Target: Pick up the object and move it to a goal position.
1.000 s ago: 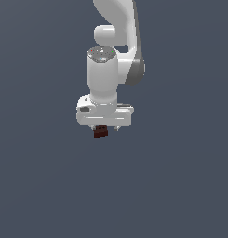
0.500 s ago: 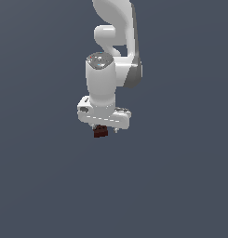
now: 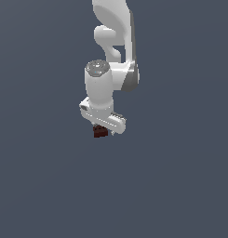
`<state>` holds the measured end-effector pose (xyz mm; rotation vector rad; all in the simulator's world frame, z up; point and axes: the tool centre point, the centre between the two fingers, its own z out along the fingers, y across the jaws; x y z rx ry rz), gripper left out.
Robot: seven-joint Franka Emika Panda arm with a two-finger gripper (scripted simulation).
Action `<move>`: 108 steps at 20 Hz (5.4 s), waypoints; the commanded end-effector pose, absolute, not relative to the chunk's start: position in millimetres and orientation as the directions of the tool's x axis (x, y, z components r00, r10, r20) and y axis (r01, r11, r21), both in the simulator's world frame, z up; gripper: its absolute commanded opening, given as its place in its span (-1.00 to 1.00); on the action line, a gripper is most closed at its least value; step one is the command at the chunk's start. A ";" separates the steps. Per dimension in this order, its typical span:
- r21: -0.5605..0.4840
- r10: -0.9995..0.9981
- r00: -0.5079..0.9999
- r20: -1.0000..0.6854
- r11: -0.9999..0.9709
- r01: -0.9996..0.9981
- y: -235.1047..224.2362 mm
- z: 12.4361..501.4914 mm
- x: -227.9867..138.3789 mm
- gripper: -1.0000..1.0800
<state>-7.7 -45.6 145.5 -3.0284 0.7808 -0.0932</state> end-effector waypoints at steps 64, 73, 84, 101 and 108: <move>0.000 -0.982 0.191 0.000 -0.191 -0.982 -74.9 26.9 -72.7 -1.00; -0.001 -0.981 0.192 0.000 -0.192 -0.981 -75.9 36.9 -63.5 -1.00; 0.001 -0.982 0.191 0.003 -0.191 -0.982 -81.8 86.0 -16.0 -1.00; 0.000 -0.981 0.192 0.001 -0.192 -0.981 -90.1 159.3 60.9 -1.00; 0.000 -0.981 0.192 0.000 -0.192 -0.981 -90.9 165.6 68.6 -1.00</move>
